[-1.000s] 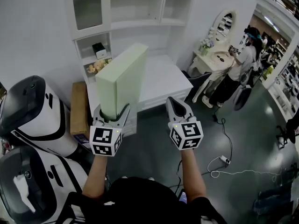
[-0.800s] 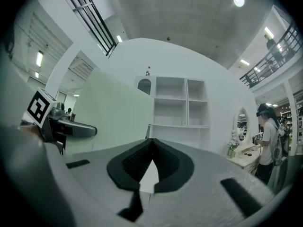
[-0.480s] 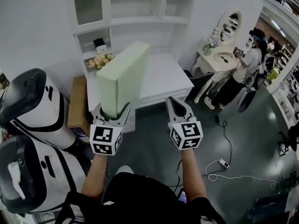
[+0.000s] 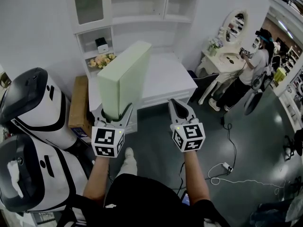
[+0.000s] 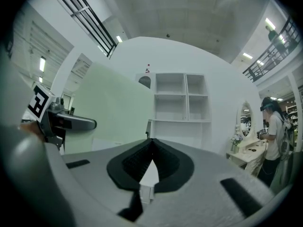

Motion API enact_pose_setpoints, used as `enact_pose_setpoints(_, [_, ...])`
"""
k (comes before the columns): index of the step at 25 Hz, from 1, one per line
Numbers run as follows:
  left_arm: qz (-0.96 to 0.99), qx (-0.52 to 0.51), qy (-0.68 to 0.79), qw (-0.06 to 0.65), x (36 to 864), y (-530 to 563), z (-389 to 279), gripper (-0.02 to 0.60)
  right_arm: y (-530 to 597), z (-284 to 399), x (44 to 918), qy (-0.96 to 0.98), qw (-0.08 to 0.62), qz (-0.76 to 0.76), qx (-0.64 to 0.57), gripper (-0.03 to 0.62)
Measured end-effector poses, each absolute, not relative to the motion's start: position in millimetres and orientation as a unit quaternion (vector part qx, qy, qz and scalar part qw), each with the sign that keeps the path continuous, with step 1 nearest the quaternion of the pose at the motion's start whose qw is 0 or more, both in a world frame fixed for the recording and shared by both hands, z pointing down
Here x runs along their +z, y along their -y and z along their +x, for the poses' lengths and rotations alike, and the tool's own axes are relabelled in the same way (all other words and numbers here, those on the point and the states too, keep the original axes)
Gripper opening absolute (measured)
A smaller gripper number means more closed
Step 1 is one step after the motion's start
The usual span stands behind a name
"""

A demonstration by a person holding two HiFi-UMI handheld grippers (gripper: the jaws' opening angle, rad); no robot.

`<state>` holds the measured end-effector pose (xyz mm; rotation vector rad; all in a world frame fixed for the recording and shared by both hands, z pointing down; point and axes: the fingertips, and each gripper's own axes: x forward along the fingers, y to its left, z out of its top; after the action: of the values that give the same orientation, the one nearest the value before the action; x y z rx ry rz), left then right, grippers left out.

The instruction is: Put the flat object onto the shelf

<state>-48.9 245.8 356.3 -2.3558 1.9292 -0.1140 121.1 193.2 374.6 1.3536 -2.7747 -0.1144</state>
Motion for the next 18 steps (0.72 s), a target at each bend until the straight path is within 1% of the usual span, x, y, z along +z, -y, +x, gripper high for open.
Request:
enact_pose_setpoints(10, [-0.767,-0.031,-0.639,0.039,362,-224,-54,0.275,-171,117,381,0.901,0.034,0.431,-0.037,-0.002])
enact_pose_setpoints(18, [-0.767,-0.029,-0.64,0.033,367,-187,-61,0.275,-135,109,387,0.901,0.039,0.43,-0.033,-0.002])
